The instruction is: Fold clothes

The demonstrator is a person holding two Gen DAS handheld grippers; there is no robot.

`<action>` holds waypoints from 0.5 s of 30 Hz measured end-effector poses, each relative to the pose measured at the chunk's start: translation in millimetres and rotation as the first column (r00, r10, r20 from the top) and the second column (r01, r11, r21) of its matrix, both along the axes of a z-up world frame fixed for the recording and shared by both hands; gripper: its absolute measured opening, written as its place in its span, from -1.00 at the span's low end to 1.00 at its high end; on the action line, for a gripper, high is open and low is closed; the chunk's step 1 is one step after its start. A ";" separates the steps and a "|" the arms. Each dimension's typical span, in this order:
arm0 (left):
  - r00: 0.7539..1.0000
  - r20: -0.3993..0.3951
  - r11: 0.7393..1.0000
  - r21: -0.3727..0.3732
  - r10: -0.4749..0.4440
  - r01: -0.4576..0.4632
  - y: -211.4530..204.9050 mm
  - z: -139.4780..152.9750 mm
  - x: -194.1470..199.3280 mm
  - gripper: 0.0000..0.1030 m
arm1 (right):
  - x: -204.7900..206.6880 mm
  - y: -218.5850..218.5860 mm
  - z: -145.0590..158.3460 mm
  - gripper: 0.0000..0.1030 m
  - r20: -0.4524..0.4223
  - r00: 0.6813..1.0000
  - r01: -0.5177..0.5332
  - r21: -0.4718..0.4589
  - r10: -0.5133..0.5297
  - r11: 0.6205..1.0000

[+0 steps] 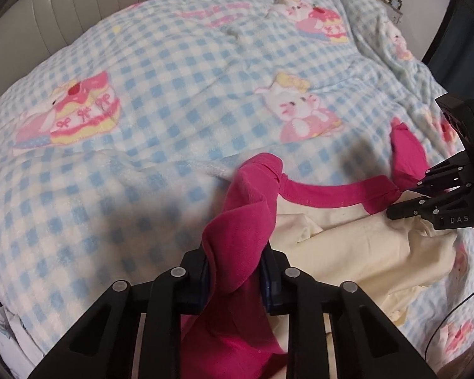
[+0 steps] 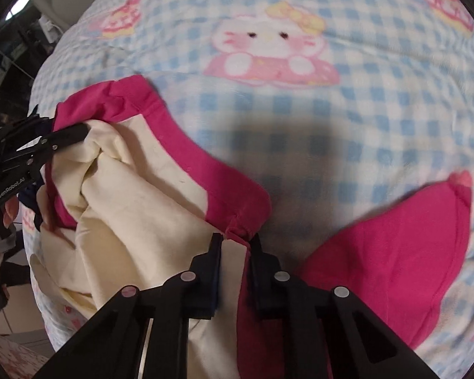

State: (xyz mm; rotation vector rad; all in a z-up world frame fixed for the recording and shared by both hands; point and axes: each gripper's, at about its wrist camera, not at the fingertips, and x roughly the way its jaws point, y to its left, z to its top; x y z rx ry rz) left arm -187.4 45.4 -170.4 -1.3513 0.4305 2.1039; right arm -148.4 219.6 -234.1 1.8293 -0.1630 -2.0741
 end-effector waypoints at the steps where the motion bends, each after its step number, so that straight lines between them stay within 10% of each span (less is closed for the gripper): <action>1: 1.000 -0.012 1.000 0.015 -0.004 0.004 -2.7 7.9 5.4 -0.60 | 4.5 3.2 7.8 -0.76 -0.012 1.000 0.007 -0.020 -0.007 1.000; 8: 0.999 -0.052 0.989 0.146 -0.014 0.021 -30.2 71.1 44.1 -0.62 | 26.4 19.2 30.0 -0.65 -0.076 0.996 -0.059 -0.099 0.051 0.993; 12: 0.994 -0.102 0.989 0.140 -0.032 0.046 -28.2 87.2 69.6 -0.63 | 26.2 14.3 3.3 0.08 -0.016 0.999 -0.046 -0.100 0.045 0.994; 15: 0.992 -0.119 0.993 0.111 -0.035 0.048 -26.0 86.3 76.5 -0.64 | 25.0 12.8 -11.2 0.17 0.030 0.999 -0.038 -0.121 0.042 0.992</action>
